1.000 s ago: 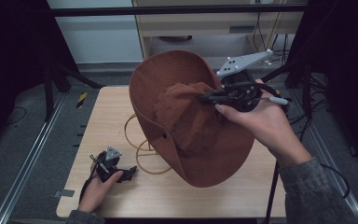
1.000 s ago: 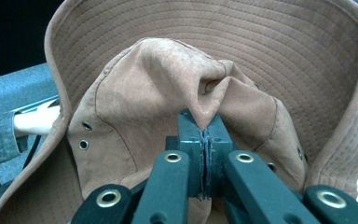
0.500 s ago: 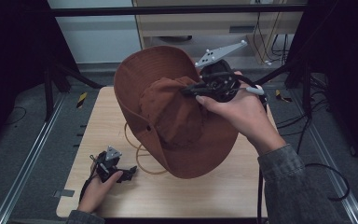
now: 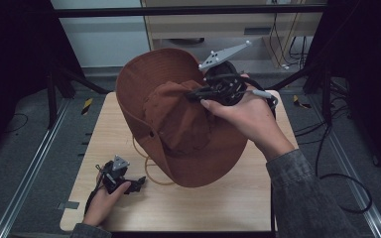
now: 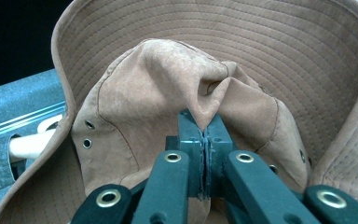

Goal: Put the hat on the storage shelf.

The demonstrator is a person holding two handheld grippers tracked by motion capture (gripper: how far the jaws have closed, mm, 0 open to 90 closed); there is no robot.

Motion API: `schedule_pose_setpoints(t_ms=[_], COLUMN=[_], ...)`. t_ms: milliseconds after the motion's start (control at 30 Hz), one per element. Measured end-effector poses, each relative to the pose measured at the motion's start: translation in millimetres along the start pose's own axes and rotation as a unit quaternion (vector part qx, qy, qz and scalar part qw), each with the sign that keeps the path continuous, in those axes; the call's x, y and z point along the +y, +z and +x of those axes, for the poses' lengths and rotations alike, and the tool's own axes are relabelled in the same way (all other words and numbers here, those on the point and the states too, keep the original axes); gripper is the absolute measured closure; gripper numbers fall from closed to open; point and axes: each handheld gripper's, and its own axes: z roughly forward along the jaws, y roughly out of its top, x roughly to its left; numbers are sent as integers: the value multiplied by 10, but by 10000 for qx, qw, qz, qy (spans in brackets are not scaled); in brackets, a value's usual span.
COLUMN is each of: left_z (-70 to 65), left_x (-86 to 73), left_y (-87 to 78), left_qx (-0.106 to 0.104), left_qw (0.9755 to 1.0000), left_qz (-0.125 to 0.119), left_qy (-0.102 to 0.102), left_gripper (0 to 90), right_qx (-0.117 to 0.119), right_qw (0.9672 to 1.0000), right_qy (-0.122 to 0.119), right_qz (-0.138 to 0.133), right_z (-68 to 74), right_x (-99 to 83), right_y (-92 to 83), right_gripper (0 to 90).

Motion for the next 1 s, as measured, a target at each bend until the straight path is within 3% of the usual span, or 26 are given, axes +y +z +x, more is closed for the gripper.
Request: schedule_pose_setpoints(t_ms=[367,533,733,1000], left_z=[-1,-1,-4,-5], left_x=[0,0,5,5], left_y=[1,2,7,7], left_qx=[2,-6,-24,-21], left_qw=[10000,10000,10000,10000], left_qz=[-5,-5,-4,-5], left_qy=[-7,-9,7,4], left_gripper=[0,0,0,0], right_qx=[86,149,185,245], right_qw=[9999,9997,9996,9995], right_qy=[-67,-157,-165,-161], right_qz=[1,62,137,77], right_z=[66,131,160,176], right_x=[149,284,299,344], right_y=[54,173,321,361], right_gripper=[887,887,887,887])
